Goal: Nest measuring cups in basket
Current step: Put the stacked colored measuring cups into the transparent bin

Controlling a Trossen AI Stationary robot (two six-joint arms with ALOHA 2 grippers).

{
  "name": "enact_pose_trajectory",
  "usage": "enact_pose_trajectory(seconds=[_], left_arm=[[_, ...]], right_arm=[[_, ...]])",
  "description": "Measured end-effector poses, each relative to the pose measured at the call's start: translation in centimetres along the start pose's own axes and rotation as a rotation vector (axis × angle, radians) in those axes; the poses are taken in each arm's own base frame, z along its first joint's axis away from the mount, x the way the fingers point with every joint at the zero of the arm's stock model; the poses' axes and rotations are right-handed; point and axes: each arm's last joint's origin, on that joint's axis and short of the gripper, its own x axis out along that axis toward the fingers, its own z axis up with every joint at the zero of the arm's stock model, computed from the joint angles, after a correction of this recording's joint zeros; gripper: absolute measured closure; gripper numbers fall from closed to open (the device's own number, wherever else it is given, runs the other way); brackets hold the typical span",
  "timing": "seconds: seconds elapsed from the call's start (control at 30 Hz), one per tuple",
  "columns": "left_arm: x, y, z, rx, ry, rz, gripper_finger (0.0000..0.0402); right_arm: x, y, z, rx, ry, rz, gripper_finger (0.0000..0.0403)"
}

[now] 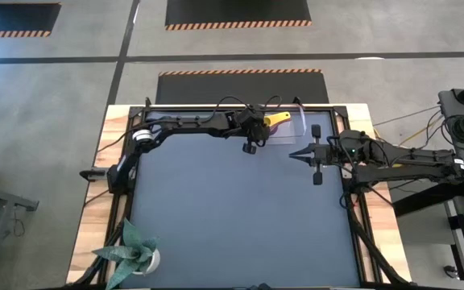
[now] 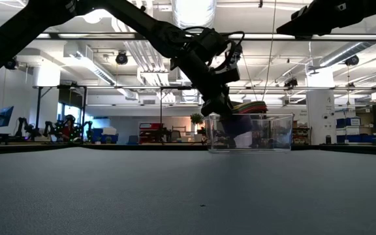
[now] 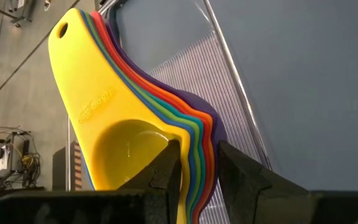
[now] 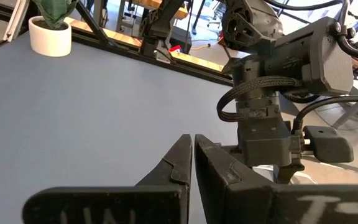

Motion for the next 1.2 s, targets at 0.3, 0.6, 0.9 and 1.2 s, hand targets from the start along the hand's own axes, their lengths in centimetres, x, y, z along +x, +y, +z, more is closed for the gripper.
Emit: enact_pose_trajectory(seconds=[0.3, 0.6, 0.9, 1.2], left_arm=[[0.00, -0.02, -0.02, -0.022, 0.002, -0.002, 0.0332], [0.00, -0.02, -0.02, -0.043, 0.002, -0.002, 0.0332], [0.00, -0.06, -0.06, -0.039, 0.006, -0.006, 0.0332], [-0.33, 0.21, 0.02, 0.004, 0.063, 0.000, 0.0332]], right_arm=[[0.10, 0.01, -0.05, -0.002, 0.004, 0.002, 0.0394], [0.10, 0.01, -0.07, -0.002, 0.004, 0.001, 0.0394], [0.10, 0.01, -0.06, 0.000, 0.004, 0.001, 0.0394], [0.10, 0.01, -0.06, -0.001, 0.004, 0.001, 0.0394]])
